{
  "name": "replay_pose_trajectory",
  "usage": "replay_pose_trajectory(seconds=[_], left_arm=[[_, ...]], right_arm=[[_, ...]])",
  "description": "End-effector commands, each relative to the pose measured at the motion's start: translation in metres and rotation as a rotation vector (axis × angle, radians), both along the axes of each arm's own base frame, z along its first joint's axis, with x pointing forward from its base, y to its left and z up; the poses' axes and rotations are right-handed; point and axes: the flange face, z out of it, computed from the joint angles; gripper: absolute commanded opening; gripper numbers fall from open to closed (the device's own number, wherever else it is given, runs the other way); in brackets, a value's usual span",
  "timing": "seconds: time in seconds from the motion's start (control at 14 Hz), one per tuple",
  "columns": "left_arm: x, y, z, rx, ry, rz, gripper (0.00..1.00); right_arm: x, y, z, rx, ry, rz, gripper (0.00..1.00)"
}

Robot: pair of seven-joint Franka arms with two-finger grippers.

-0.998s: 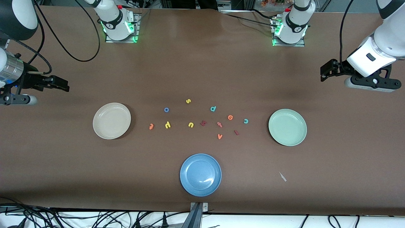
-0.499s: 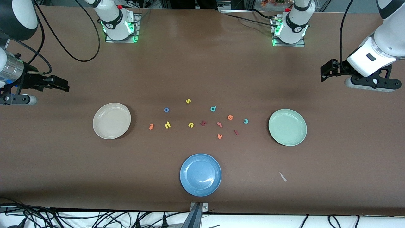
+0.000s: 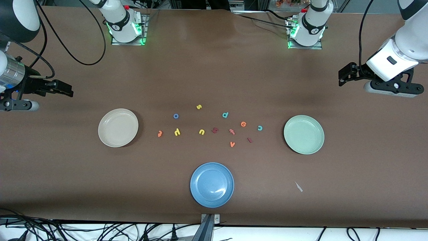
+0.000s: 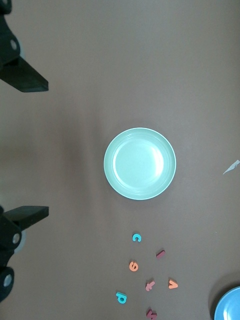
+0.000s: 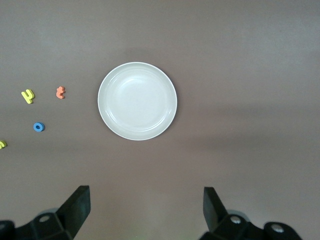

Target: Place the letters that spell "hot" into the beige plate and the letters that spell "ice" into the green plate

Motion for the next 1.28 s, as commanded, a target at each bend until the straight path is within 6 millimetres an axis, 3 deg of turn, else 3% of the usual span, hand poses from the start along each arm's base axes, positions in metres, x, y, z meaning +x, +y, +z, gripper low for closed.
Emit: replay_pose_trajectory(seconds=[0.0,0.36,0.57,0.71,0.93,1.07,1.21], left_arm=[[0.004,0.001,0.007,-0.016,-0.008,-0.019,1.0],[0.004,0.001,0.007,-0.016,-0.008,-0.019,1.0],[0.004,-0.006,0.013,-0.012,-0.025,-0.03,1.0],[0.013,-0.009,0.012,-0.021,-0.026,-0.024,1.0],[0.038,-0.011,0.003,-0.041,-0.026,-0.031,1.0],[0.052,-0.015,-0.014,-0.047,-0.005,-0.039,1.0],[0.064,-0.033,-0.052,-0.033,0.053,-0.062,1.0]], right_arm=[[0.001,0.004,0.004,-0.003,0.007,0.0,1.0],[0.004,0.046,-0.011,-0.019,0.013,-0.042,1.0],[0.015,0.073,-0.04,-0.014,-0.02,-0.006,1.0],[0.023,0.099,-0.085,-0.01,-0.058,-0.049,1.0],[0.037,0.165,-0.15,-0.004,-0.107,-0.135,1.0],[0.045,0.191,-0.202,0.023,-0.113,-0.187,1.0],[0.049,0.207,-0.243,0.081,-0.097,-0.295,1.0]])
